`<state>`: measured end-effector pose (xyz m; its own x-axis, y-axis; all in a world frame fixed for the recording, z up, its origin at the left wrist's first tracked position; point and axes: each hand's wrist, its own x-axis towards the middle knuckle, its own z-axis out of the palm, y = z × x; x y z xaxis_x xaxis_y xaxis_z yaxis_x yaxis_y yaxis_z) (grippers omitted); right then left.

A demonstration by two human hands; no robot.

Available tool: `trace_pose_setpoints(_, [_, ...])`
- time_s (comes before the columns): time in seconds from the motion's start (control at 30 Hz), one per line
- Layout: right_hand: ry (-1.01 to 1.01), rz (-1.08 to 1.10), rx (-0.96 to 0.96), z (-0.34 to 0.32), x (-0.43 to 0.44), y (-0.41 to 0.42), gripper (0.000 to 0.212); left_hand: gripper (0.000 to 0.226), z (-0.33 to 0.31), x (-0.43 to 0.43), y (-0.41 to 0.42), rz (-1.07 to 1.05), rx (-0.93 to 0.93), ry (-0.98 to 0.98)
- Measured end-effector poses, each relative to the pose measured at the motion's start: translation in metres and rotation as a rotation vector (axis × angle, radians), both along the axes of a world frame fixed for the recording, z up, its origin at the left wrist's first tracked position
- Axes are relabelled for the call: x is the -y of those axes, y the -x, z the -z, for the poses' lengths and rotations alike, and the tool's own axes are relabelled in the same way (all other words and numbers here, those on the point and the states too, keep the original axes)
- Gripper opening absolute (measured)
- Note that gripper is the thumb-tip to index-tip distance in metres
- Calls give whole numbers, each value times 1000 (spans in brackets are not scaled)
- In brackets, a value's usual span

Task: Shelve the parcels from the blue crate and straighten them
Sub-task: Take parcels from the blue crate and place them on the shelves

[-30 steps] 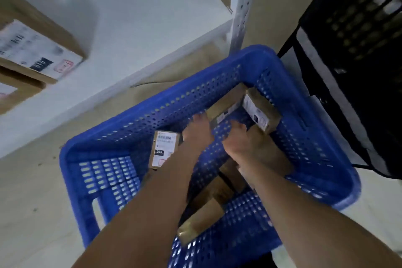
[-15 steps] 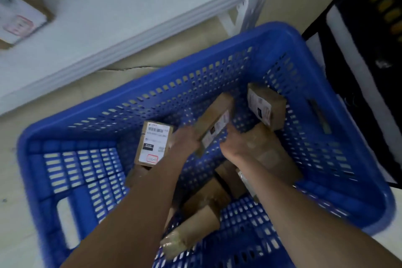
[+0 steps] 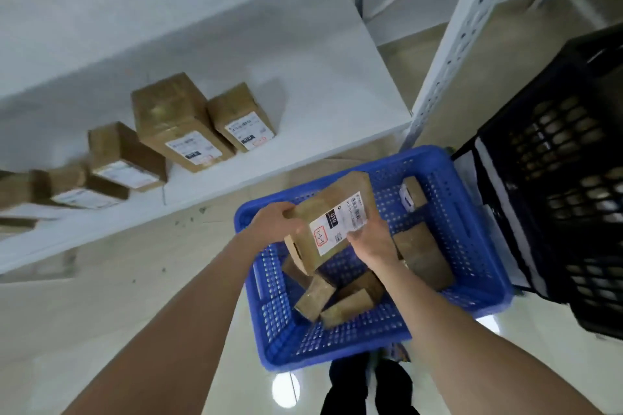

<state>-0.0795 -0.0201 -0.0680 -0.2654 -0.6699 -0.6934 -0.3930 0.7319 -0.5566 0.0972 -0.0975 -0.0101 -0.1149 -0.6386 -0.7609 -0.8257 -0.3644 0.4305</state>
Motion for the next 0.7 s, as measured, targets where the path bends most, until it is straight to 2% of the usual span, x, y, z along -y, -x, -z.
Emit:
trace_pose_setpoints(0.1, [69,78,93,-64,-3,-3,62,12,-72,-6,-18,-173,-81,32])
trace_pose_setpoints(0.17, [78,117,183,-112,-1,-6,62,14,-117,-14,-25,-281,-103,60])
trace_pose_setpoints(0.3, [80,37,399,-204,-1,-17,59,25,-192,-38,-29,-457,-195,95])
trace_pose_setpoints(0.4, [47,-21,452,-259,-11,-21,59,24,-239,-60,-26,-586,-307,135])
trace_pose_setpoints(0.53, [6,23,639,-313,-31,-21,53,27,-298,-91,-20,-689,-460,224])
trace_pose_setpoints(0.7, [71,77,870,-367,-52,-29,39,25,-354,-123,-29,-727,-508,301])
